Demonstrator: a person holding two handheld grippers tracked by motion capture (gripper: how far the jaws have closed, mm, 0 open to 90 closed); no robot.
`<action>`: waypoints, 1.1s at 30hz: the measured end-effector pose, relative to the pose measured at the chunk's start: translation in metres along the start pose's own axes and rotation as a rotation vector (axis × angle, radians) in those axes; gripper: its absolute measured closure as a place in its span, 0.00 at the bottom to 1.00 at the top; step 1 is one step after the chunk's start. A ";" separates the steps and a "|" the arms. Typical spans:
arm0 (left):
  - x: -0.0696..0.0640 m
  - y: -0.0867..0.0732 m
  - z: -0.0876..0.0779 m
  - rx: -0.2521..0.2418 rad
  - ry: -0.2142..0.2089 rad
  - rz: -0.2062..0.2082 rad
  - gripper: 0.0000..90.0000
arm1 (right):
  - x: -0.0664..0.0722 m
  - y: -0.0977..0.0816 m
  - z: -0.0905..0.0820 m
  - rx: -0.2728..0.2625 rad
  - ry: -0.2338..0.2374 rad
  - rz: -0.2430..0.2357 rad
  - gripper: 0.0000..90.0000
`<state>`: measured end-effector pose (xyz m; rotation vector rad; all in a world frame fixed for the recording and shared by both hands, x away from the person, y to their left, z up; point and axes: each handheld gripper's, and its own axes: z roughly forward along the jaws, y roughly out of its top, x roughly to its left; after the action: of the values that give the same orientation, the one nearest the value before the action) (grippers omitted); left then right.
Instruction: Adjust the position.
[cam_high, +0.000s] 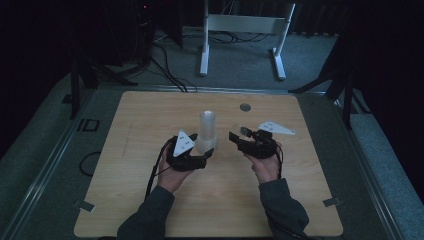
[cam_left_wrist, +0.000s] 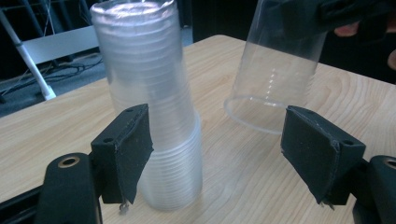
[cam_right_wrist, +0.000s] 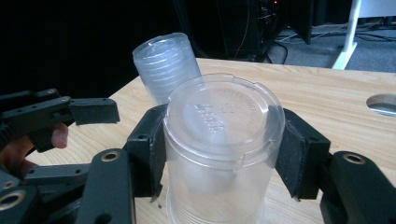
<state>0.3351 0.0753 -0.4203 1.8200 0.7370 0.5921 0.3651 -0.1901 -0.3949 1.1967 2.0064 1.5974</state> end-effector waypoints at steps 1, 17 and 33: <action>-0.001 0.001 0.000 -0.001 -0.002 0.005 0.27 | 0.000 -0.001 0.000 -0.002 0.001 0.007 0.46; -0.014 0.008 0.008 -0.005 -0.074 0.042 0.27 | -0.011 -0.018 0.000 -0.020 0.067 0.132 0.46; -0.023 0.011 0.025 0.013 -0.112 0.052 0.26 | -0.015 -0.024 -0.002 -0.043 0.120 0.202 0.46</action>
<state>0.3390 0.0402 -0.4200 1.8733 0.6213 0.5157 0.3629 -0.2031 -0.4200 1.3540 1.9632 1.8397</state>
